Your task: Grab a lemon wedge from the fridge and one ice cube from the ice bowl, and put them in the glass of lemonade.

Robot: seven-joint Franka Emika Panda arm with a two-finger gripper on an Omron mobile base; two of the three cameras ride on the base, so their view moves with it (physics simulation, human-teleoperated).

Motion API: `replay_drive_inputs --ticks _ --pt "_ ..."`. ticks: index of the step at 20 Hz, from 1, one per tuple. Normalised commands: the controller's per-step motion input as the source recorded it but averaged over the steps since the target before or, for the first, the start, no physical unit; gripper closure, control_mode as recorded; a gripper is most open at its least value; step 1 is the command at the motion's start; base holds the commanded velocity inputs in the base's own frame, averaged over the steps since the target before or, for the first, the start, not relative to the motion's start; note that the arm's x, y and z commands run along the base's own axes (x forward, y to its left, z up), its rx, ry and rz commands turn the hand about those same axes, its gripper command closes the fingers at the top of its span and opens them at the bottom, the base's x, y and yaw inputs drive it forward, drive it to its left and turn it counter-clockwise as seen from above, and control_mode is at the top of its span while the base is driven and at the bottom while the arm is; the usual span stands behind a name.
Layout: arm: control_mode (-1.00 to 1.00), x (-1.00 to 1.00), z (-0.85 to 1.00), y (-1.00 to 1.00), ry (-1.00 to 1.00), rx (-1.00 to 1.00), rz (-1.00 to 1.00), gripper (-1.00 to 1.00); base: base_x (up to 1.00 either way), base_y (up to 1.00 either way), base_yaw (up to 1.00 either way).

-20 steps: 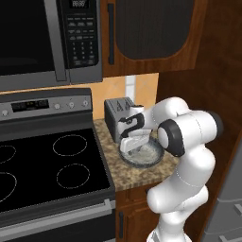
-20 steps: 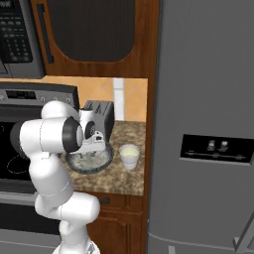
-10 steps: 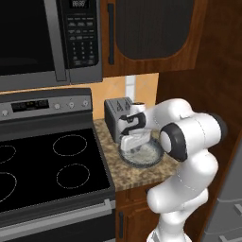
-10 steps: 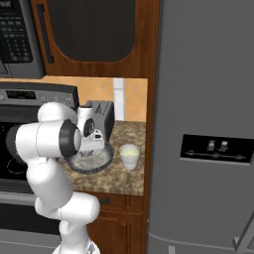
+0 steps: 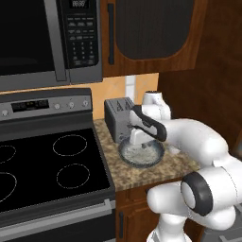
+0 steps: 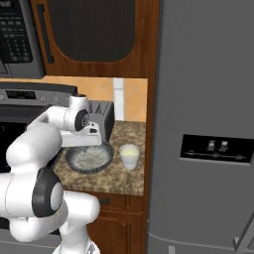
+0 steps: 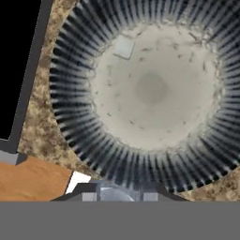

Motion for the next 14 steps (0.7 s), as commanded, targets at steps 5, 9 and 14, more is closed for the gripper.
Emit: replay_drive_inputs --ticks 5,9,14 --pt "-1.00 -0.76 0.75 -0.53 -0.05 0.00 -0.14 1.00 0.00 0.00 0.00" --pt "-1.00 -0.20 0.73 -0.70 -0.08 -0.02 -0.23 1.00 0.00 0.00 0.00" --pt "-1.00 0.01 0.51 -0.73 -0.06 -0.04 -0.34 1.00 0.00 0.00 0.00"
